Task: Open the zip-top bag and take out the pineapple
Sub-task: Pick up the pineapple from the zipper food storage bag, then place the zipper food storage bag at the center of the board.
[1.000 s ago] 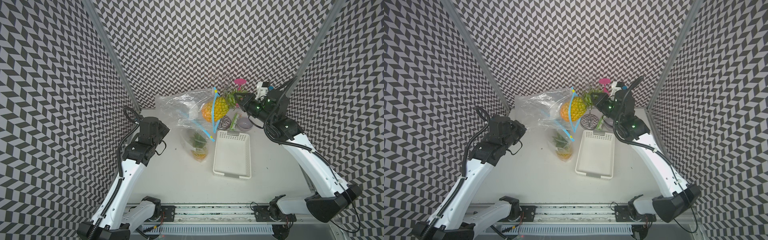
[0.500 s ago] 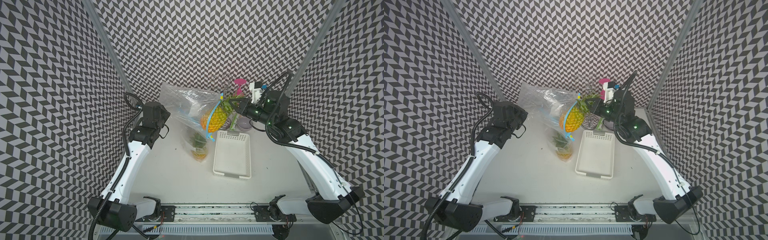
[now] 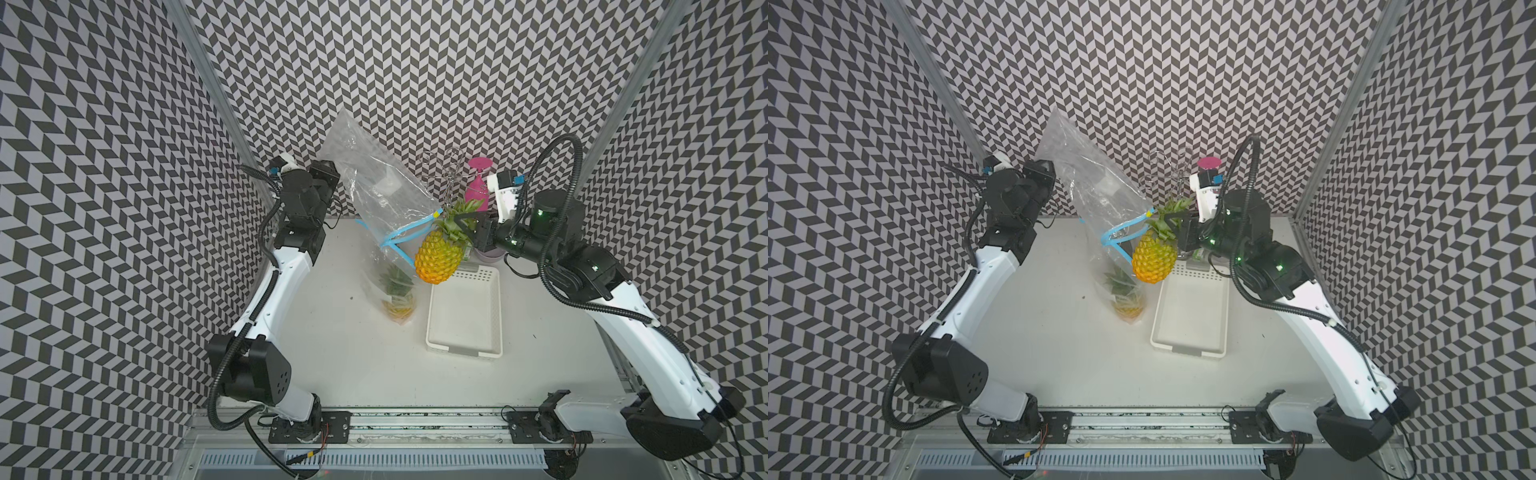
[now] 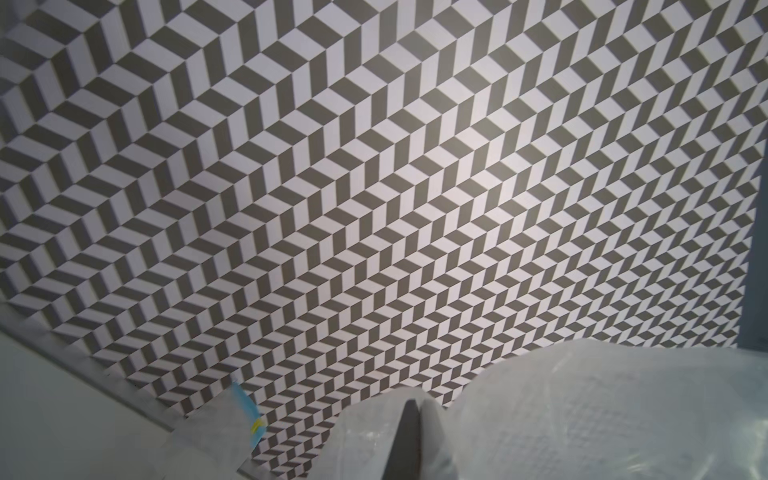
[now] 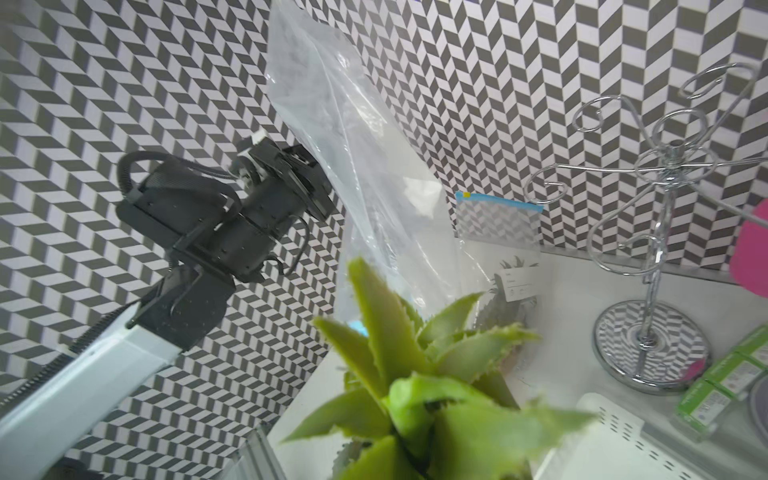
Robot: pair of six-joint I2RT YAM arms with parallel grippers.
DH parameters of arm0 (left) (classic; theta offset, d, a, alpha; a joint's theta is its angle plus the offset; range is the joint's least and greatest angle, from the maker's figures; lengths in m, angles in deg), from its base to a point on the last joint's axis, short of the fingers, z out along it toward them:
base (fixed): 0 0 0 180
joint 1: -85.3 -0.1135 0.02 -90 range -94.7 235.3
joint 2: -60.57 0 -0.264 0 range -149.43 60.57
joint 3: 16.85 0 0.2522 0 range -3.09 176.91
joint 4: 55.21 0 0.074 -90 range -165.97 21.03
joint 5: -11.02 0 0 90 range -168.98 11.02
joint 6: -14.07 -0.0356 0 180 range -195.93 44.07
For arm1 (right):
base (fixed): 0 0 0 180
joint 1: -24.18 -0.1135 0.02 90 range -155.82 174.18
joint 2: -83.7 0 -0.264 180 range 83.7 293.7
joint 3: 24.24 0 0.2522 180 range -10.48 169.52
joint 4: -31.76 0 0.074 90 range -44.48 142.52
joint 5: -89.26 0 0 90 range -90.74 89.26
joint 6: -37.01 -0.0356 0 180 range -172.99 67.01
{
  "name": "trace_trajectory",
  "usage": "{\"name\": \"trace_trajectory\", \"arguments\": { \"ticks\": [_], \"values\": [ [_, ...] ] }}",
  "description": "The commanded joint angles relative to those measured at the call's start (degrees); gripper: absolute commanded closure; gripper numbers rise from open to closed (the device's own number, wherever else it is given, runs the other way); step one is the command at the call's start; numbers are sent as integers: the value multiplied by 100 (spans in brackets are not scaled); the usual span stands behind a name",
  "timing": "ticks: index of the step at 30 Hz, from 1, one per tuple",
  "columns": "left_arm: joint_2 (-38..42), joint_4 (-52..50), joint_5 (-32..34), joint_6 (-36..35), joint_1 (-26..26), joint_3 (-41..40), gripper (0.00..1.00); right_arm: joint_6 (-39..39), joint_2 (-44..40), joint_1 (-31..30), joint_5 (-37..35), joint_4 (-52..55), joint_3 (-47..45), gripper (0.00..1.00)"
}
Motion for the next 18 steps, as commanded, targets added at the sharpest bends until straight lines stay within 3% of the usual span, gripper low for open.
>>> {"name": "trace_trajectory", "arguments": {
  "ticks": [1, 12, 18],
  "values": [
    [-361, 824, -277, 240, -213, 225, 100, 354, -312, -22, -499, -660, 162, 100],
    [-1429, 861, -524, 805, -724, 245, 100, 622, -781, -187, -1616, -768, -1090, 100],
    [-1219, 318, -501, 721, -1016, -678, 100, 602, -1000, -198, -2412, -1040, -1898, 100]
  ]
}}
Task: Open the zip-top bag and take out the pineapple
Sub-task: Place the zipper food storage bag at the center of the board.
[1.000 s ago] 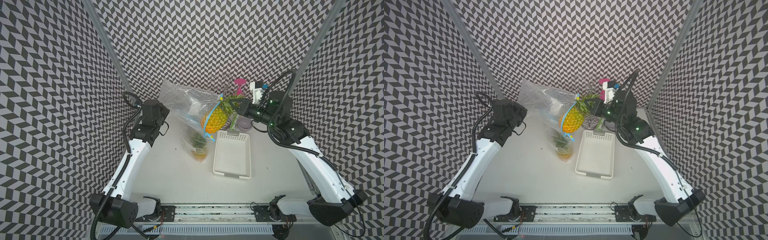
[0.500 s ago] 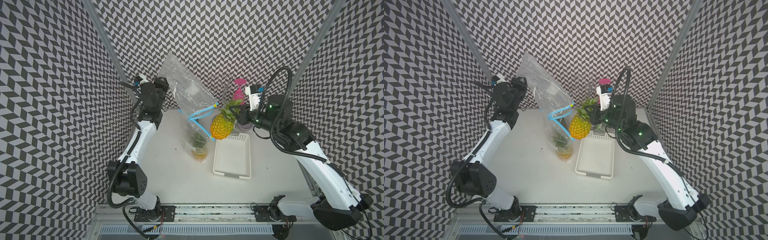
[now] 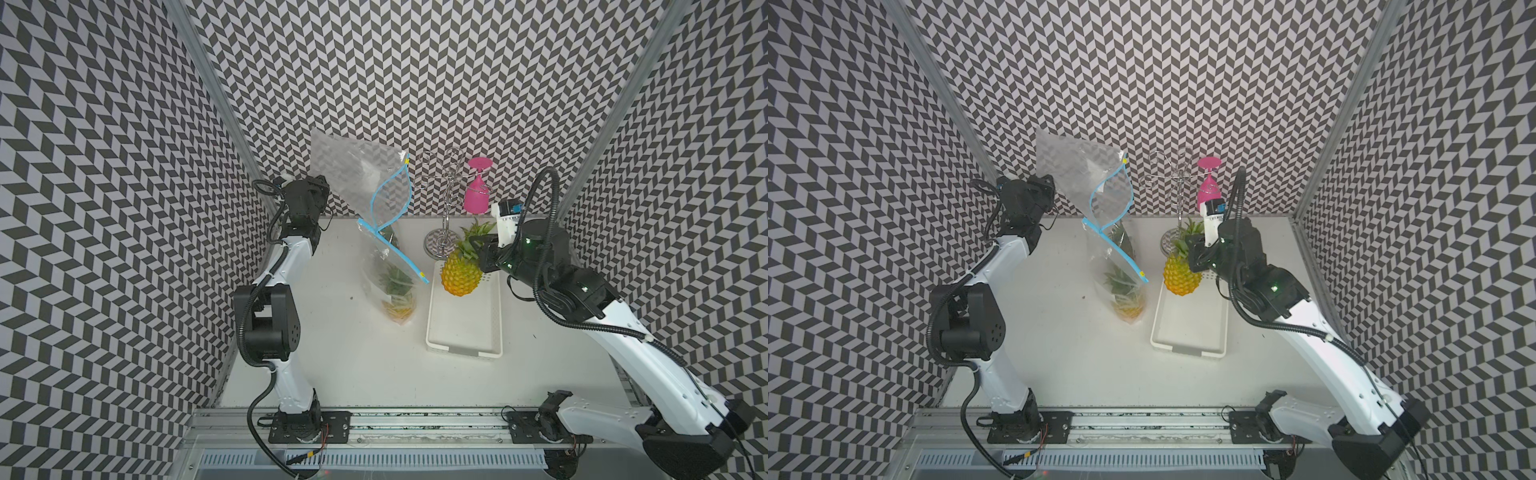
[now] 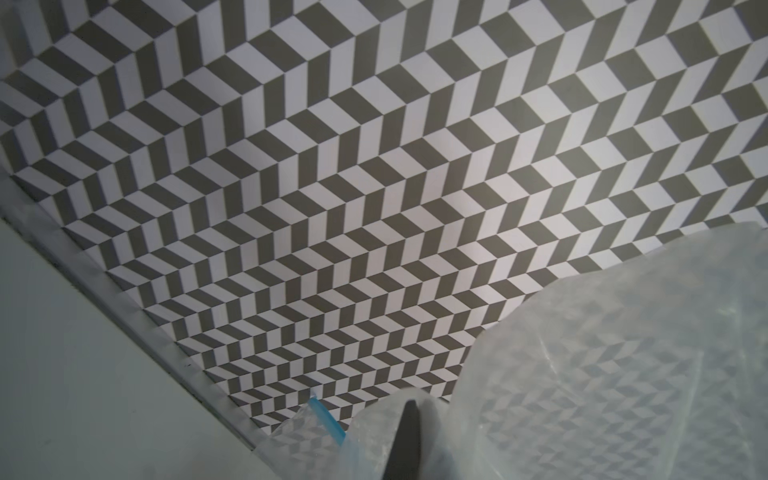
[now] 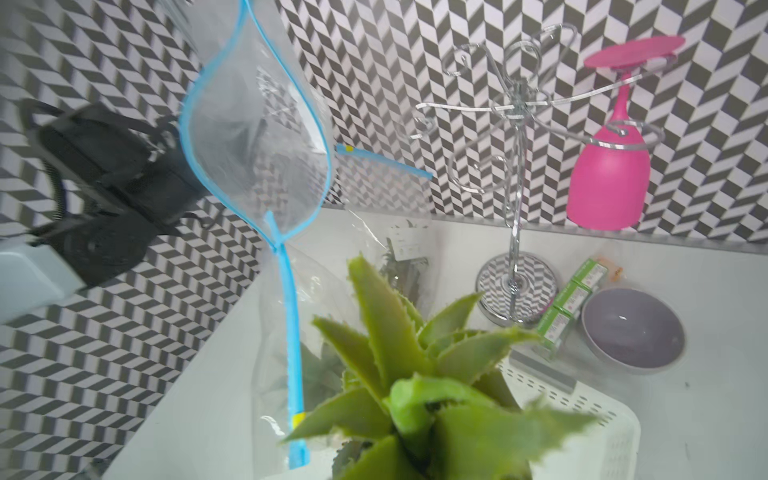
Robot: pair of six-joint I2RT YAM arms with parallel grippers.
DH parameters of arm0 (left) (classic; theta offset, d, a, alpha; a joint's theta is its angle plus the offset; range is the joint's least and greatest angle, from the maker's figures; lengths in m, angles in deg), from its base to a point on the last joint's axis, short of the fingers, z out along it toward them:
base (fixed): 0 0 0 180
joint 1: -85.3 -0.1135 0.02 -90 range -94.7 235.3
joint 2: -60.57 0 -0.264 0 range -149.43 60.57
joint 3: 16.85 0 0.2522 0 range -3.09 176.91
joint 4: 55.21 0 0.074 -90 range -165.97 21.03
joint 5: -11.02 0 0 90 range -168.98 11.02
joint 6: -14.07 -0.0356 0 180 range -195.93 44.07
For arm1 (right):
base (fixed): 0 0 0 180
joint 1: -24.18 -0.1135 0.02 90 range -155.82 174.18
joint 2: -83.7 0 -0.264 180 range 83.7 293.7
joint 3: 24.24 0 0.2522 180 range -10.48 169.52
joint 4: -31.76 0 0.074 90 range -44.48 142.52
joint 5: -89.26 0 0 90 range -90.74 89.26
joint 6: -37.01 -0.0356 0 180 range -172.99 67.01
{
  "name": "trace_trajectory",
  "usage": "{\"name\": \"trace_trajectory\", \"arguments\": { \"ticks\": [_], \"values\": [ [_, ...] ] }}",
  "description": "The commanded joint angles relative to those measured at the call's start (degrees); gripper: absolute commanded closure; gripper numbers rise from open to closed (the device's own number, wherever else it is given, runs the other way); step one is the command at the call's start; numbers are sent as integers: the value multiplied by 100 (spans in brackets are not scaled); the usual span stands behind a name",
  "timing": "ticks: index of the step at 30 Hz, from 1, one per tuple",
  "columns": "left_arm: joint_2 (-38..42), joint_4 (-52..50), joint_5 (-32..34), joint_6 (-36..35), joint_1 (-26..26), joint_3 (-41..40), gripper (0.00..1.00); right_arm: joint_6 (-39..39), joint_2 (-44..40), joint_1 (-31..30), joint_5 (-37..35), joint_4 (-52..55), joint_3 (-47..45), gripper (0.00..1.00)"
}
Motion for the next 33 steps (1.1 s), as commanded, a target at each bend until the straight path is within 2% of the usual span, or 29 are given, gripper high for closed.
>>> {"name": "trace_trajectory", "arguments": {
  "ticks": [1, 5, 7, 10, 14, 16, 19, 24, 28, 31, 33],
  "values": [
    [336, -370, 41, -14, -151, -583, 100, 51, -304, -19, -719, -930, -228, 100],
    [739, -1415, 718, -139, -153, -1245, 100, 51, -245, -14, -978, -1160, -664, 100],
    [985, -1839, 1040, 46, -188, -1681, 100, 77, -180, -19, -1009, -1429, -886, 100],
    [1178, -2689, 1439, 166, -203, -1916, 100, 158, -125, -19, -996, -2083, -1319, 100],
    [1239, -3628, 1453, 464, -157, -2117, 100, 483, -148, -19, -1067, -3439, -2212, 100],
    [1237, -4256, 1475, 695, -108, -2124, 100, 748, -137, -19, -1011, -4474, -2721, 100],
    [1310, -5046, 1577, 1018, -16, -2149, 100, 901, 123, -19, -811, -5240, -2916, 100],
    [1778, -4901, 1238, 1220, 217, -2838, 100, 862, 777, -19, -657, -5257, -2708, 100],
    [1951, -5226, 1293, 1515, 439, -3179, 100, 952, 1049, -19, -562, -5644, -2890, 100],
    [2043, -5257, 1225, 1609, 467, -3435, 100, 965, 1217, -19, -591, -5443, -2921, 99],
    [2049, -5217, 1154, 1618, 493, -3595, 100, 951, 1256, -19, -624, -5345, -3019, 85]
  ]
}}
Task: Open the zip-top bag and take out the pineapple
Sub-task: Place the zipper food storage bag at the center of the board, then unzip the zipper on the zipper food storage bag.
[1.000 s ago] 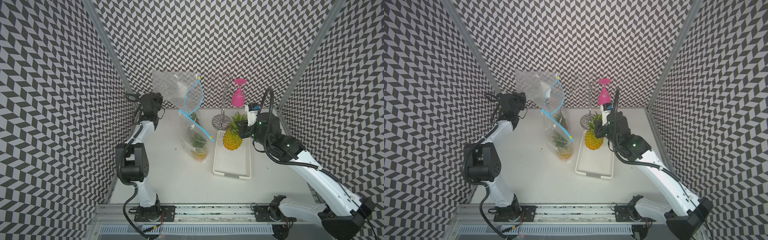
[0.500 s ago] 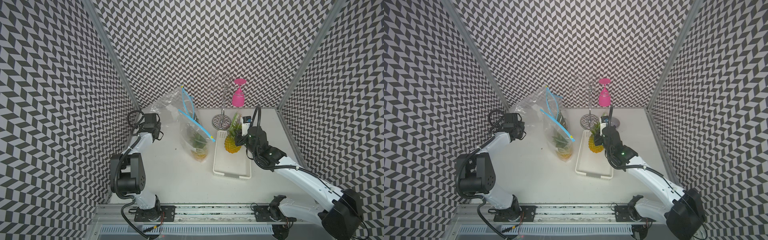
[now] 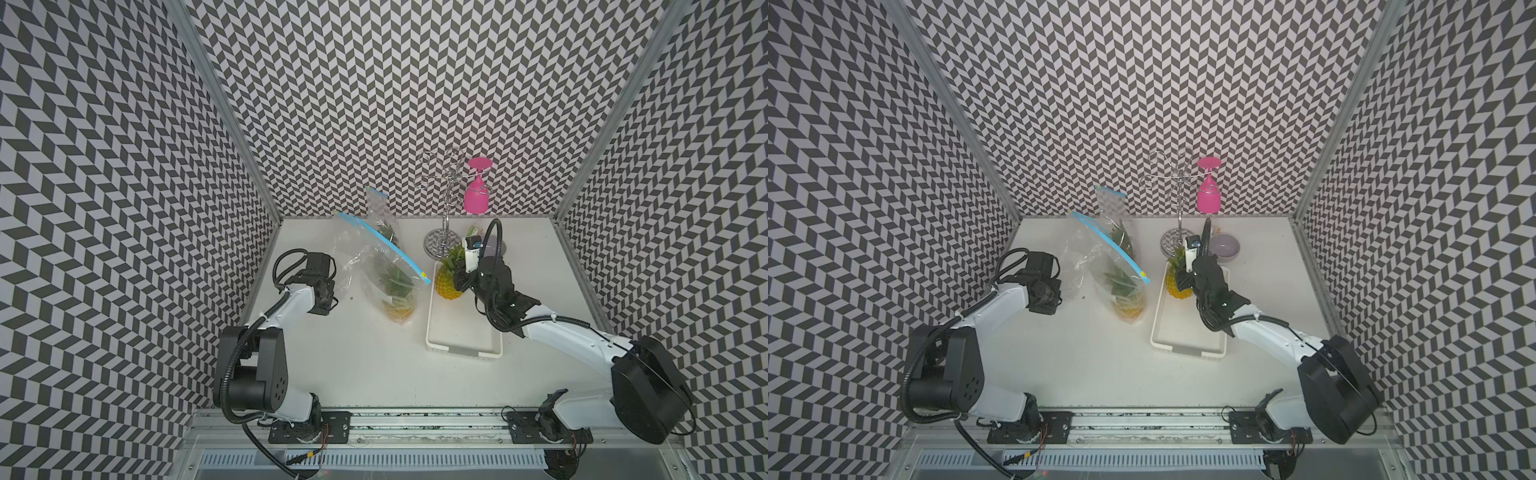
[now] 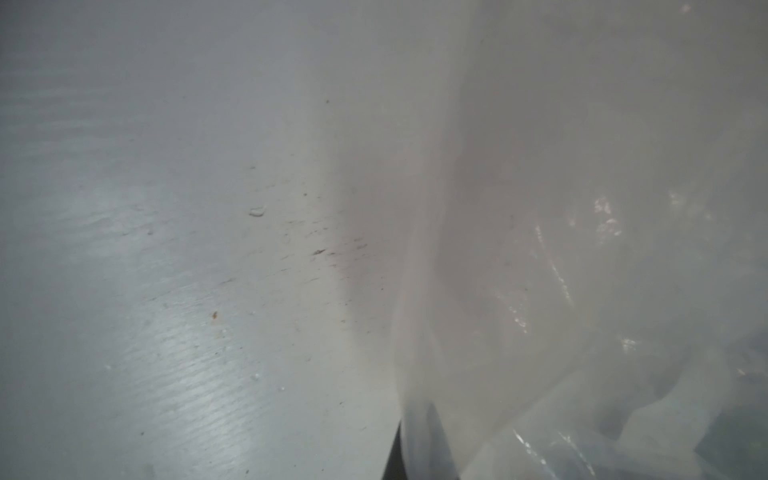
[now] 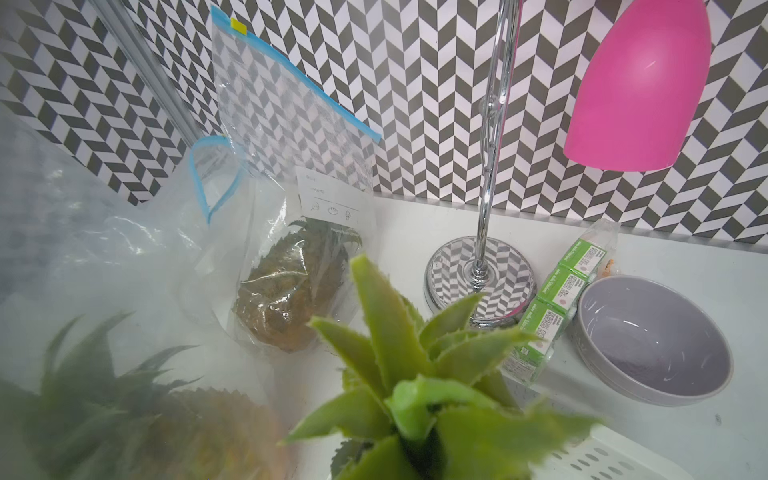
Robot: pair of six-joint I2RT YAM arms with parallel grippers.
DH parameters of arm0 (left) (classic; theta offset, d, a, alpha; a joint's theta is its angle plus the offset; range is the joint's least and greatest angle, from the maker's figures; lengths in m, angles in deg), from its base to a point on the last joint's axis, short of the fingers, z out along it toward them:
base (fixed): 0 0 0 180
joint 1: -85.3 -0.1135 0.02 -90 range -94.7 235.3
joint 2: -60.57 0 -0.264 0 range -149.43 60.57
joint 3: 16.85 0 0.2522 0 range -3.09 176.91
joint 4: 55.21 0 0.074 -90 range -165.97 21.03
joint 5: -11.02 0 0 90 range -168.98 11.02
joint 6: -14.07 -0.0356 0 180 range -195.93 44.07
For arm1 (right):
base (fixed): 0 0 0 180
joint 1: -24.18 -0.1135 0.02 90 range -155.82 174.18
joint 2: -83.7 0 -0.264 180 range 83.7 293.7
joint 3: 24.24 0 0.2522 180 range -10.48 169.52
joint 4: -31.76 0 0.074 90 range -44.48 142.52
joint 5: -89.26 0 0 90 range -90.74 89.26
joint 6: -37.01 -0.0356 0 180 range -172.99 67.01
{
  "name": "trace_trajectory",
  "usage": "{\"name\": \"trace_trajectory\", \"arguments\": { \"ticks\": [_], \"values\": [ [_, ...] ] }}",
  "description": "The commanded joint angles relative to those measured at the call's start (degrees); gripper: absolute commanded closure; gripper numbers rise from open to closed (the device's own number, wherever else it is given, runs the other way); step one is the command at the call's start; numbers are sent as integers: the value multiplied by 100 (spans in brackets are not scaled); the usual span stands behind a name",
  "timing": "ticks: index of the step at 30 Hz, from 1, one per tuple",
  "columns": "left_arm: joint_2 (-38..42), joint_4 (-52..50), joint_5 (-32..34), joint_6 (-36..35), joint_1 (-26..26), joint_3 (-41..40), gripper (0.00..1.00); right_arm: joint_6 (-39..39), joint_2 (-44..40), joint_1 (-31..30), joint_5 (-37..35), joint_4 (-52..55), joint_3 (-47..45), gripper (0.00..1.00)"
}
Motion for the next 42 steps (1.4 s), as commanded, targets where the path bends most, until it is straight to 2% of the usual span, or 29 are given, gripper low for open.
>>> {"name": "trace_trajectory", "arguments": {
  "ticks": [1, 3, 5, 8, 10, 13, 16, 18, 21, 25, 29, 32, 35, 42],
  "values": [
    [86, -168, -62, 208, 14, -220, 100, 76, -29, -19, 7, -703, -76, 75],
    [12, -108, -186, 161, 39, -310, 100, 64, -128, -19, 79, -535, -74, 57],
    [-105, -93, -262, 56, 81, -316, 100, 29, -313, -19, 190, -231, 73, 46],
    [-308, -117, -392, -195, 132, -273, 100, -6, -713, -55, 565, 406, 398, 37],
    [-371, -47, -447, -392, 163, -289, 90, -94, -987, -71, 888, 841, 584, 35],
    [-315, 41, -474, -598, 231, -314, 77, -356, -1408, -72, 1520, 1425, 686, 35],
    [-226, 29, -476, -745, 301, -295, 67, -675, -1824, -72, 2762, 1277, 420, 35],
    [-192, -20, -498, -825, 329, -273, 60, -923, -1762, -67, 3460, 1409, 510, 35],
    [-108, 4, -641, -925, 347, -298, 56, -1175, -1394, -54, 3972, 1835, 839, 33],
    [89, -27, -735, -980, 438, -267, 50, -1449, -935, -37, 4462, 2024, 1046, 31],
    [288, -154, -743, -973, 582, -154, 44, -1680, -671, 20, 4640, 1975, 1063, 34],
    [418, -188, -835, -888, 701, -167, 43, -1855, -612, 77, 4856, 1797, 1014, 37],
    [529, -213, -864, -806, 842, -185, 43, -2042, -544, 80, 5100, 1565, 941, 44],
    [684, -330, -877, -740, 1101, -64, 42, -2559, -453, 103, 5619, 1213, 852, 48]
  ]
}}
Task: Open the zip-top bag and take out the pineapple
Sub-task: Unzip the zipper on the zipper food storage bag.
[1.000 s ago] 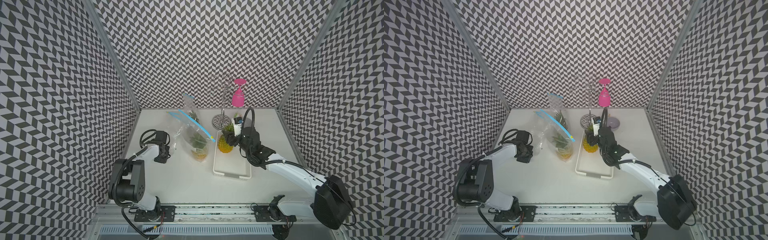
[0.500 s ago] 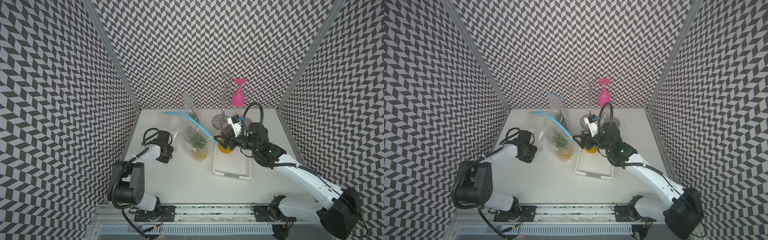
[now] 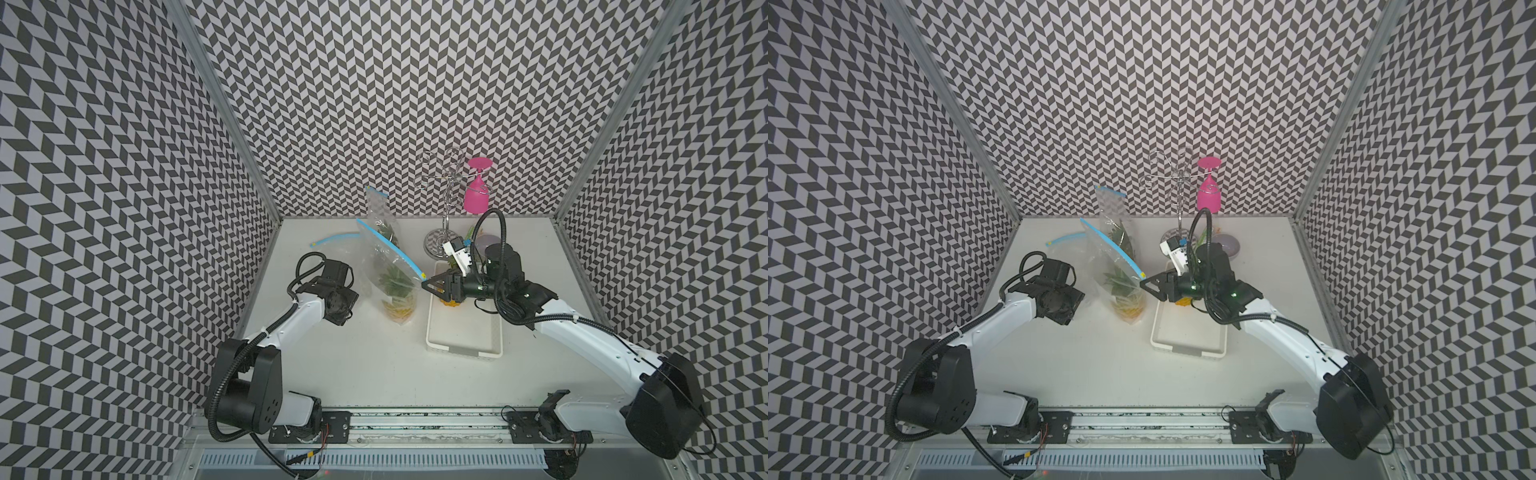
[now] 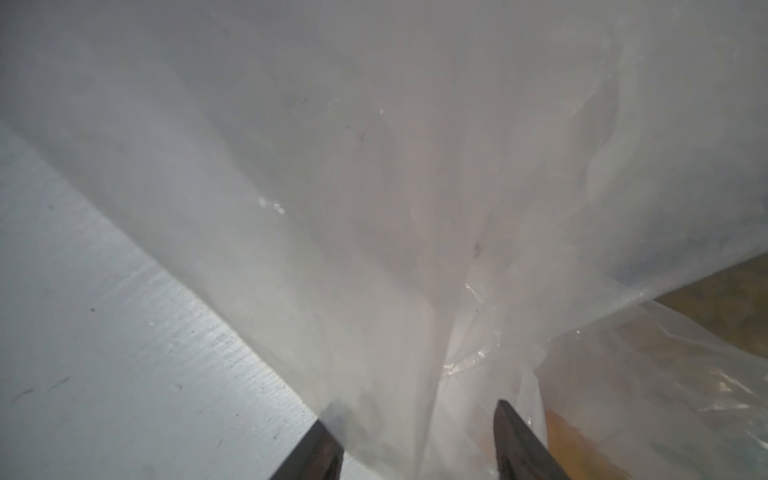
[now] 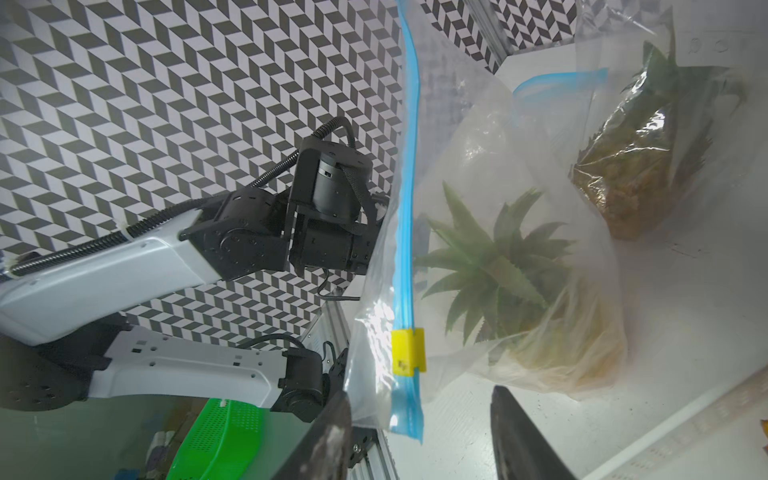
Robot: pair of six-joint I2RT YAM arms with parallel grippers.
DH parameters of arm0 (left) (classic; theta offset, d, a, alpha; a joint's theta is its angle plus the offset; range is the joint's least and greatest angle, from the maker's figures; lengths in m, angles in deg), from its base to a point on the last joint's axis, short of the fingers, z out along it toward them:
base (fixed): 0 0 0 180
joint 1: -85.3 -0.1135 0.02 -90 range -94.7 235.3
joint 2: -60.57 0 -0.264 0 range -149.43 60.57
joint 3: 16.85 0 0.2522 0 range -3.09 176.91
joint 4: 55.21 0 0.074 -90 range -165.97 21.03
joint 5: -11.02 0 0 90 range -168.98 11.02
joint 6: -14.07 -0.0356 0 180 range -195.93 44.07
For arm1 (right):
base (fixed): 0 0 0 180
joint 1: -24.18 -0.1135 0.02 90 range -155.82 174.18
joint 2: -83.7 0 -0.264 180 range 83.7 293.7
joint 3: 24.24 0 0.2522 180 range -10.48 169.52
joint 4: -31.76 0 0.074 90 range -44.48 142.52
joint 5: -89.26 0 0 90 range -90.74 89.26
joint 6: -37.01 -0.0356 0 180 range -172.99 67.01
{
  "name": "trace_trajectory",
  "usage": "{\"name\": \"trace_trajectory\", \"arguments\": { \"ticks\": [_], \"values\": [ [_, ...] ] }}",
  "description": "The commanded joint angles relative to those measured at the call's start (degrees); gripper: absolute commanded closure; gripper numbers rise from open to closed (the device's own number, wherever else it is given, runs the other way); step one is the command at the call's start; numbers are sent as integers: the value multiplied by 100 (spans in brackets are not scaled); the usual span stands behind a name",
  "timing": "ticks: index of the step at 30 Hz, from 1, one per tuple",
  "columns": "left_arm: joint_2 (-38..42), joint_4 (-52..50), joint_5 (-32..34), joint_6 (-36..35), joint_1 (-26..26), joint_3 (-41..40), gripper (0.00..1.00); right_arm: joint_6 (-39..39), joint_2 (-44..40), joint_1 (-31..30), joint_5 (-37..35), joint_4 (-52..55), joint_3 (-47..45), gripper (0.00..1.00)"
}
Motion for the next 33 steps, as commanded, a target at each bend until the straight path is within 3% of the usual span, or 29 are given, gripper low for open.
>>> {"name": "trace_trajectory", "arguments": {
  "ticks": [1, 9, 13, 19, 21, 24, 33],
  "values": [
    [161, -165, -9, 114, 98, 164, 42, -422, 37, 38, 419, -564, -70, 48],
    [314, -279, -68, 170, 309, 142, 41, -410, 130, 65, 343, -592, -7, 66],
    [354, -336, -73, 166, 370, 150, 39, -390, 204, 65, 334, -591, 83, 81],
    [424, -477, -86, 158, 425, 206, 28, -268, 145, 65, 116, -497, 200, 89],
    [474, -526, -124, 157, 435, 225, 21, -163, 125, 65, 9, -355, 286, 100],
    [580, -636, -210, 124, 482, 365, 15, 123, 54, 56, -298, -13, 449, 100],
    [1189, -1432, -288, 289, 789, 993, 15, 901, -207, -93, -1167, 454, 788, 100]
  ]
}}
